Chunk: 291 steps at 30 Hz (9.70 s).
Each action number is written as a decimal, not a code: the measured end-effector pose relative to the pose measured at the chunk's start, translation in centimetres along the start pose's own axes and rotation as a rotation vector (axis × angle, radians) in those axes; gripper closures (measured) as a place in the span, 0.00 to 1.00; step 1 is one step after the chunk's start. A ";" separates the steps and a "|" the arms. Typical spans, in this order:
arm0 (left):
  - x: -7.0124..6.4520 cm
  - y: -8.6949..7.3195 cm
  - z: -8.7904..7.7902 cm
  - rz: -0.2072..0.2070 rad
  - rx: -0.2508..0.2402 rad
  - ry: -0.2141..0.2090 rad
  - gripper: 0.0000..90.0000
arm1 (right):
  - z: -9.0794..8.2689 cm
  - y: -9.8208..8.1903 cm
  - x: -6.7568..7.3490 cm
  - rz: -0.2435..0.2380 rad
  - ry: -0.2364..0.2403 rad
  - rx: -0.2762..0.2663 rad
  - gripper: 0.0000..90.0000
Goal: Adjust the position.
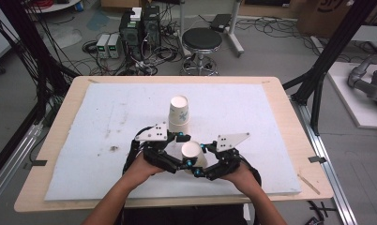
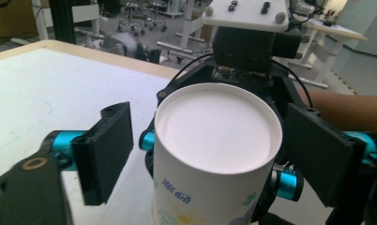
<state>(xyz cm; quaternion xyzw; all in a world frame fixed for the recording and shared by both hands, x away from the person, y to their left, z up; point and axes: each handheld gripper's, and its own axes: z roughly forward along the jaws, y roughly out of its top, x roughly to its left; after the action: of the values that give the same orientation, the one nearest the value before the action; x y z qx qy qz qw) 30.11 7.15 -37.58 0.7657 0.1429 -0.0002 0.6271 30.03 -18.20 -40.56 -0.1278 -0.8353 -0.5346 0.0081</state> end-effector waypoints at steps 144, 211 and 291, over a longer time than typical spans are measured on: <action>1.1 -2.3 -4.6 0.017 -0.134 -0.172 0.40 | -1.5 0.2 0.2 -0.057 0.080 -0.203 0.30; 0.4 -0.5 -3.5 0.203 0.422 0.043 0.22 | 1.9 8.3 1.3 -0.314 -0.057 0.447 0.32; 3.4 -6.2 -8.4 0.005 0.077 0.321 0.34 | -5.7 -0.7 -1.3 0.025 -0.380 0.044 0.24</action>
<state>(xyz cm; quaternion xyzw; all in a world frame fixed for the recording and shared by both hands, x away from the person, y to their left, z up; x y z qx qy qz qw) 30.47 17.05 -42.29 0.7796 0.2390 0.1182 0.5666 30.45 -23.81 -38.94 -0.2365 -0.8316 -0.4824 -0.1405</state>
